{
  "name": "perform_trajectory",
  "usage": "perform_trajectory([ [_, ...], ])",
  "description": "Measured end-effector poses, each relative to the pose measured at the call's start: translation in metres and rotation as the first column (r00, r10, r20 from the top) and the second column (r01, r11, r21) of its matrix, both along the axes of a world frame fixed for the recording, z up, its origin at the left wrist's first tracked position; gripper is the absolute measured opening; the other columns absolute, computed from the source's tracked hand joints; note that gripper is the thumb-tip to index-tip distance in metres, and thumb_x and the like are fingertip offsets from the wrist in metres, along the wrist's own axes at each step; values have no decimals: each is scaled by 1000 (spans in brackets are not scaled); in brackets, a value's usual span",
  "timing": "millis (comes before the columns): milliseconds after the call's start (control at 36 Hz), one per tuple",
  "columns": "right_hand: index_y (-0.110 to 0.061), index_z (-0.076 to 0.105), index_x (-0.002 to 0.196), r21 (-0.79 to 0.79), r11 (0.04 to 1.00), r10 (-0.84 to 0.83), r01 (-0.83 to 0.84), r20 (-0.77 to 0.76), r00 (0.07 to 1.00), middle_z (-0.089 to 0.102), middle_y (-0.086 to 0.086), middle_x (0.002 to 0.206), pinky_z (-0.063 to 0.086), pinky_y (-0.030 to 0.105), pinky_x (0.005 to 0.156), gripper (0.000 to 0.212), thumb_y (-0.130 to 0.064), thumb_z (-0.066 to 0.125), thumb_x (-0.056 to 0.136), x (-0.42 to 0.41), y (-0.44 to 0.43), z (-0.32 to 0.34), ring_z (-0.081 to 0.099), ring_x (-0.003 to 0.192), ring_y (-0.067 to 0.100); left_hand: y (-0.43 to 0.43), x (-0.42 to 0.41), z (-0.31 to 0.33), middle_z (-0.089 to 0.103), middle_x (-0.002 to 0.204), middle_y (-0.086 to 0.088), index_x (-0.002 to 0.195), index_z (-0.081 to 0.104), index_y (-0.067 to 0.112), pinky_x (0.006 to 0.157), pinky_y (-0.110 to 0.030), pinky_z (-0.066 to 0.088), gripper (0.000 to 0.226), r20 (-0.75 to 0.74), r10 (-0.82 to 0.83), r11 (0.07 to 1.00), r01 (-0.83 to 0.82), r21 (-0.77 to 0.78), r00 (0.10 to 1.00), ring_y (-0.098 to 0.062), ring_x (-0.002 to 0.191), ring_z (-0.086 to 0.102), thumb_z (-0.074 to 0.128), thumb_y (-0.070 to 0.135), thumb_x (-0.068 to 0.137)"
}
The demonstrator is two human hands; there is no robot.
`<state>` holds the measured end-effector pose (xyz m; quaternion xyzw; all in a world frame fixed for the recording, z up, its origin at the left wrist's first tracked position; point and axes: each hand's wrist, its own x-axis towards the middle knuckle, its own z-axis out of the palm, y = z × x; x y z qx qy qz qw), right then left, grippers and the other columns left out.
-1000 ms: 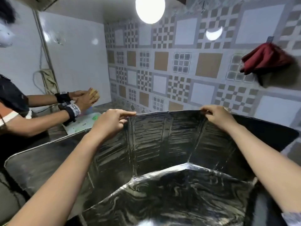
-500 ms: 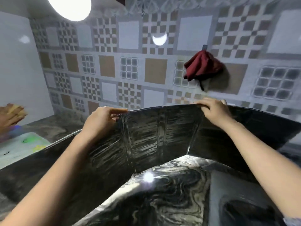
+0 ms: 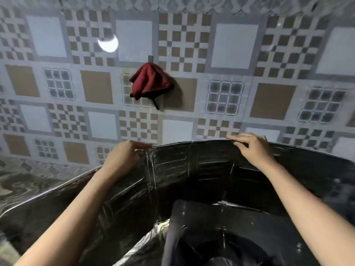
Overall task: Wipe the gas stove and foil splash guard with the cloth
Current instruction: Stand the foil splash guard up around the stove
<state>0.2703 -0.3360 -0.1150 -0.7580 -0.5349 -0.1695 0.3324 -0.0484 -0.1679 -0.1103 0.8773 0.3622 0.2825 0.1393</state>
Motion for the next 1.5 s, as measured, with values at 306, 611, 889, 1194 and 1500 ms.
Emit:
perform_trajectory([
  [306, -22, 70, 105, 41, 992, -119, 118, 24, 993, 72, 0, 101, 46, 39, 85, 23, -14, 65, 84, 78, -68, -8, 64, 99, 22, -25, 109, -3, 64, 122, -1, 116, 63, 35, 89, -34, 49, 43, -5, -106, 994, 106, -42, 994, -22, 111, 59, 55, 7, 85],
  [611, -25, 69, 106, 32, 987, -158, 157, 45, 986, 73, 1, 97, 44, 44, 86, 24, -15, 63, 85, 125, -84, -2, 64, 98, 23, -26, 170, -6, 64, 122, -5, 116, 64, 32, 65, -30, 50, 45, -23, -91, 996, 91, 1, 996, -19, 68, 59, 54, 2, 84],
  [889, -22, 69, 107, -97, 979, -179, 179, 11, 984, 72, 3, 101, 43, 40, 87, 21, -18, 57, 90, 143, -73, -8, 60, 81, 21, -22, 187, -14, 59, 129, -2, 124, 58, 31, 77, -30, 47, 38, -107, -99, 995, 98, -14, 989, -18, 79, 61, 54, 14, 90],
  [1194, -19, 68, 108, -141, 901, -415, 411, 5, 910, 67, 10, 114, 32, 41, 96, 23, -14, 54, 91, 144, -52, -14, 56, 107, 33, -12, 138, 12, 55, 133, 2, 143, 29, 31, 99, -34, 39, 62, -427, -249, 968, 230, -96, 869, -17, 105, 57, 58, 18, 90],
  [1500, -24, 54, 126, -228, 974, 9, 1, 44, 999, 58, -1, 127, 33, 41, 103, 37, -17, 56, 89, 45, 13, -18, 51, 117, 22, -26, 100, 4, 56, 131, 3, 136, 40, 38, 81, -25, 46, 51, -304, -333, 939, 283, -196, 893, -7, 93, 56, 48, 12, 93],
])
